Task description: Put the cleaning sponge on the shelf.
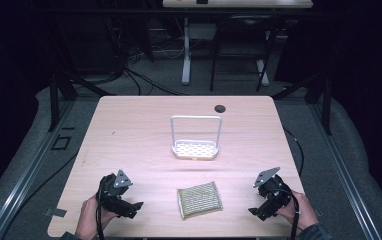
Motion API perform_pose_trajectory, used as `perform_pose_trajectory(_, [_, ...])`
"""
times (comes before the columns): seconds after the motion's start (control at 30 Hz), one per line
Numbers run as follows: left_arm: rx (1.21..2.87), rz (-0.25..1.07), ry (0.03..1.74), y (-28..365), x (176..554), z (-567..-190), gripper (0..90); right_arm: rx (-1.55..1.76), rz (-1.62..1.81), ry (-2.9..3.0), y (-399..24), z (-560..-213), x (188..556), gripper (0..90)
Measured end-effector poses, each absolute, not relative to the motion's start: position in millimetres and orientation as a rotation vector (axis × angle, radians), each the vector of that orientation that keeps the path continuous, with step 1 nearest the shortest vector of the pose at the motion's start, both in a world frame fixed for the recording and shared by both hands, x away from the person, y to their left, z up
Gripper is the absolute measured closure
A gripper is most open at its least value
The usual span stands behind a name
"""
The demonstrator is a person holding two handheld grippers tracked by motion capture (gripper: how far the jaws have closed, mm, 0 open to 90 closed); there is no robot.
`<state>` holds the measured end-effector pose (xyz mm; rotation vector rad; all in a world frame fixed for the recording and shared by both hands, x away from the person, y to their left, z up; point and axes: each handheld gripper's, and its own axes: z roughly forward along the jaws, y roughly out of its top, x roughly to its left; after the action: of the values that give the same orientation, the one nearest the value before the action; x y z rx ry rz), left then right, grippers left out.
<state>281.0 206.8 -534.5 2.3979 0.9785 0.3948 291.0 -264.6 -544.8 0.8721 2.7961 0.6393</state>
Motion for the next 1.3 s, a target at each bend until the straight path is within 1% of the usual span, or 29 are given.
perform_pose_trajectory(0.47, [2.401, 0.382, 0.961, 205.5, 281.3, -535.8, 0.2, 0.748, 0.649, 2.827, -250.6, -537.9, 289.9, 1.6])
perform_pose_trajectory(1.3, [2.385, 0.374, 0.962, 207.2, 282.1, -534.8, 0.0, 0.528, 0.688, 2.869, -199.7, -521.6, 295.2, 0.0])
